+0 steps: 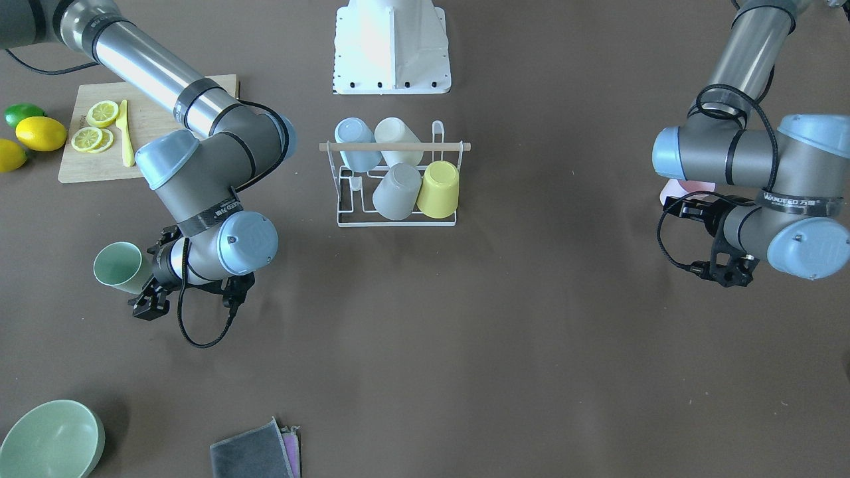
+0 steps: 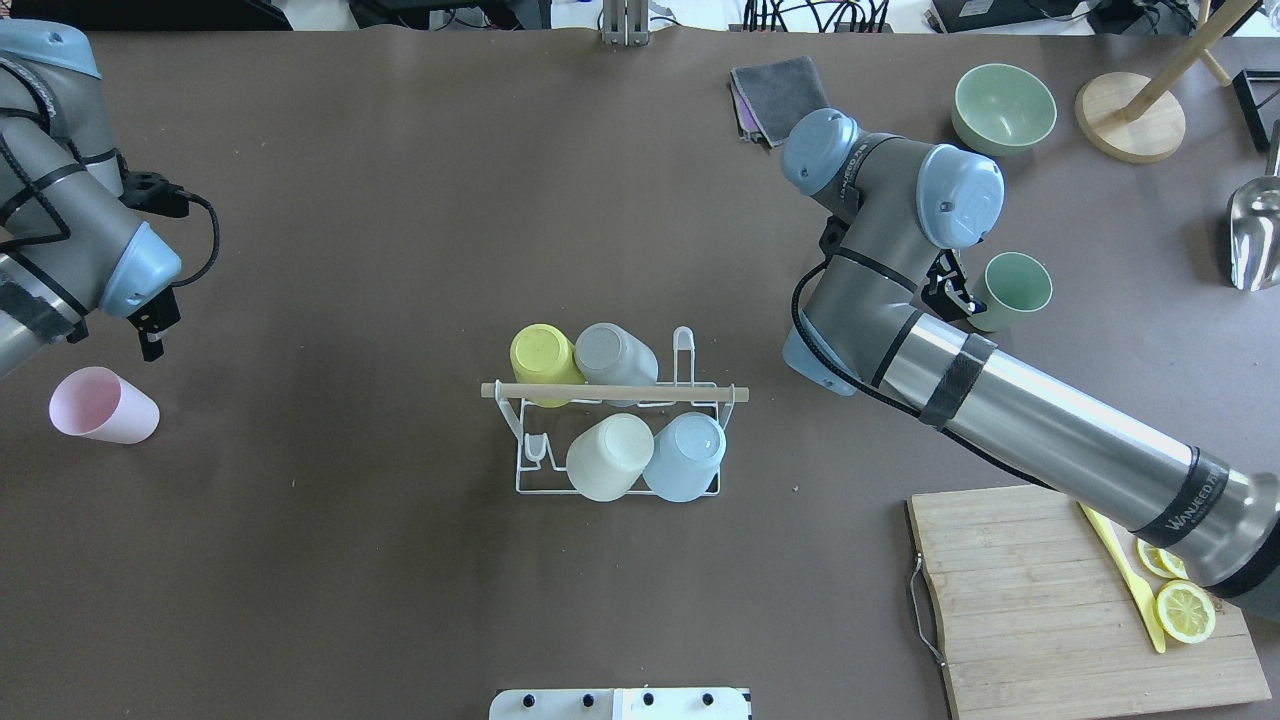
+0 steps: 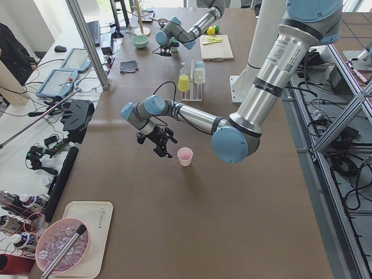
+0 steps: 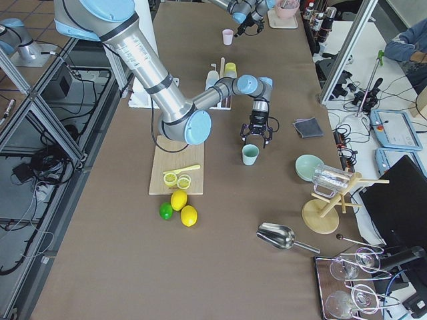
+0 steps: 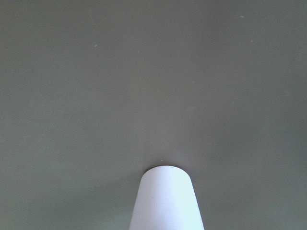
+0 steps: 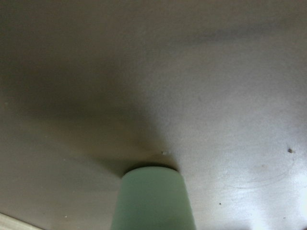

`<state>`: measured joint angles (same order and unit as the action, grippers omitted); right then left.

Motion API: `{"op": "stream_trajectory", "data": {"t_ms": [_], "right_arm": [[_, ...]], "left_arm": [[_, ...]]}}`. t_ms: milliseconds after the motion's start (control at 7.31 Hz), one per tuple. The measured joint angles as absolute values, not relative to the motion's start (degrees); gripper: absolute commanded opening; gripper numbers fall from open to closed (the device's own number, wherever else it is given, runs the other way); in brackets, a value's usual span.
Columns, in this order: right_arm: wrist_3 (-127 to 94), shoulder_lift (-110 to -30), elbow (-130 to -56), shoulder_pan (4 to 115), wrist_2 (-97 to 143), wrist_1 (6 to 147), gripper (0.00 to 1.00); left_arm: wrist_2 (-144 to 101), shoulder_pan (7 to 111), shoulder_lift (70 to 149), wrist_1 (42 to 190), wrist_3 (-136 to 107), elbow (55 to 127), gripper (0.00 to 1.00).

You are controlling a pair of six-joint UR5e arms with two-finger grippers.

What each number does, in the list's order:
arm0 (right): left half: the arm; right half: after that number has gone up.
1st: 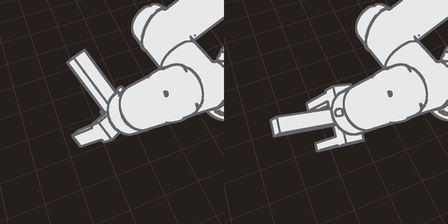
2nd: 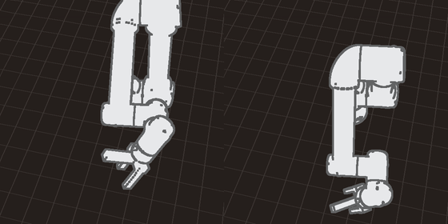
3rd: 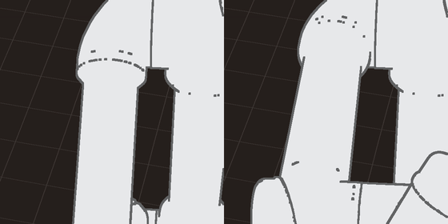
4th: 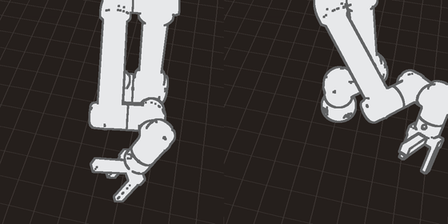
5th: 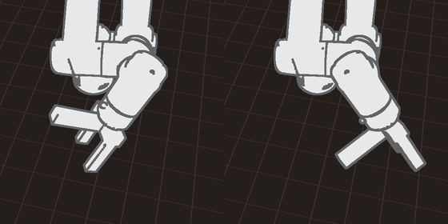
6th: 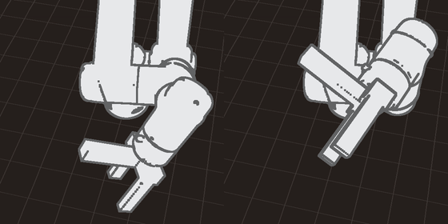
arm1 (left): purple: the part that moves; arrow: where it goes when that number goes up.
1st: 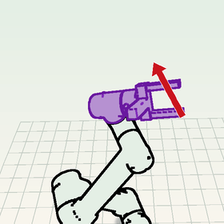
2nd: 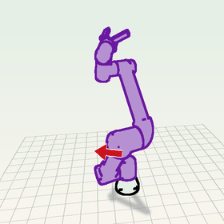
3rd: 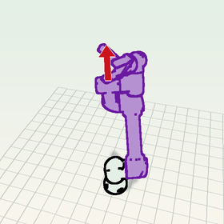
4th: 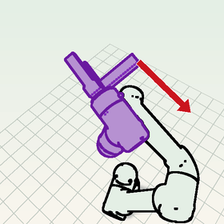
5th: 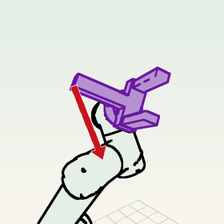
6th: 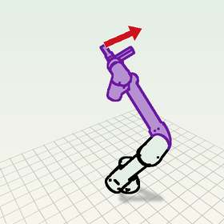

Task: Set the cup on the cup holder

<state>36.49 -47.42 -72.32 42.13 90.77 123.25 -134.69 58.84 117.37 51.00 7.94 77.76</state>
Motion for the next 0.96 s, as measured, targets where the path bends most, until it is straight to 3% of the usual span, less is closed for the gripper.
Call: {"op": "stream_trajectory", "data": {"t_ms": [958], "right_arm": [[36.5,-50.8,-72.7,40.9,90.5,122.6,1.0]], "left_arm": [[-134.4,54.8,119.1,52.1,12.5,69.6,0.98]]}}
